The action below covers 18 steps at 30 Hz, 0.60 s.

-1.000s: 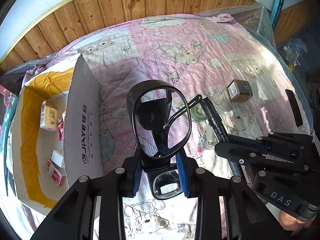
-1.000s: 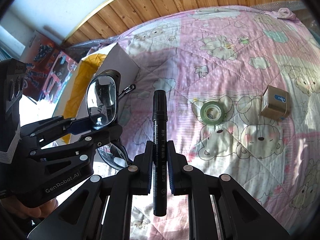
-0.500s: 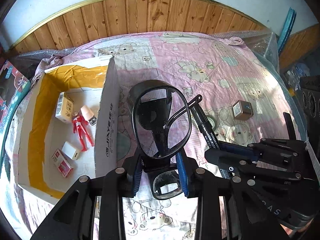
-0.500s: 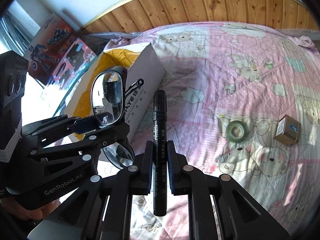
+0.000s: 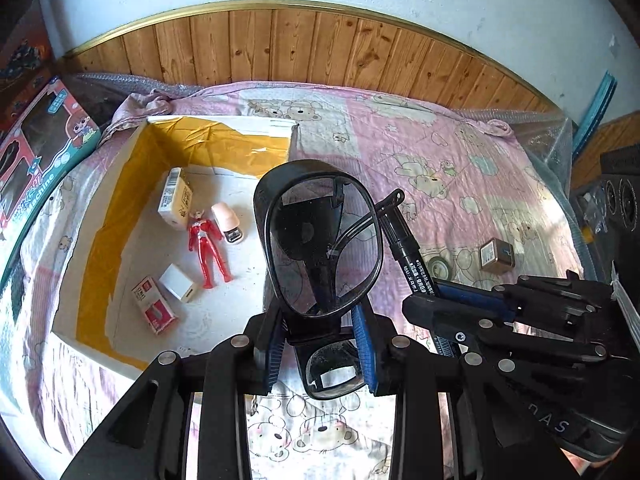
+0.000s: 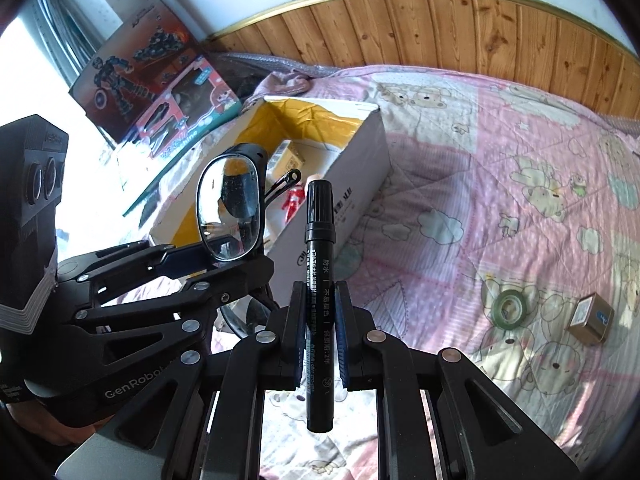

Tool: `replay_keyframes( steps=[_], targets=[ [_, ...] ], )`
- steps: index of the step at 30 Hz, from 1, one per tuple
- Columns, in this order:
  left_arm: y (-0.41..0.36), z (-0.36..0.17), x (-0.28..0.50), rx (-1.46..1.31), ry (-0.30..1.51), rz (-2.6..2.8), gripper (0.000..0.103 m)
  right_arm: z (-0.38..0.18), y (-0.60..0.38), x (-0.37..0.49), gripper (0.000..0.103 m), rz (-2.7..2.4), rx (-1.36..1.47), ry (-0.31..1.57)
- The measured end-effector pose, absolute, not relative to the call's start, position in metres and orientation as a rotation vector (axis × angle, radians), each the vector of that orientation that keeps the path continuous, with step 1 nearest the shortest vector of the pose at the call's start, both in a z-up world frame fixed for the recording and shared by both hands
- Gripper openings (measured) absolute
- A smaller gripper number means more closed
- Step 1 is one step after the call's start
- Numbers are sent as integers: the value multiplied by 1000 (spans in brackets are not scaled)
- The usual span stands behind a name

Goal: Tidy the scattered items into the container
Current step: 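Lift and carry the marker and glasses with both tools toward the cardboard box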

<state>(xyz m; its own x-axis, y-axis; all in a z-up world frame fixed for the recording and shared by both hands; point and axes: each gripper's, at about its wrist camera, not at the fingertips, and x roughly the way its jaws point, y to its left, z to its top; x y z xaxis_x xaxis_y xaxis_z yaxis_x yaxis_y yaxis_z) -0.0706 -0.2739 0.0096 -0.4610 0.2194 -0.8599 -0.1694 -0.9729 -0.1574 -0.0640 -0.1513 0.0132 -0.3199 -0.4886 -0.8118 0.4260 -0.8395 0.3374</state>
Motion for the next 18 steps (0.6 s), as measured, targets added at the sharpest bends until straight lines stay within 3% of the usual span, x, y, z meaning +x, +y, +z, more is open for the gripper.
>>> replay_keyframes(
  steps=[18],
  targets=[
    [-349, 15, -76, -1531, -302, 2616, 33, 31, -210, -93, 14, -2067, 1307, 14]
  ],
)
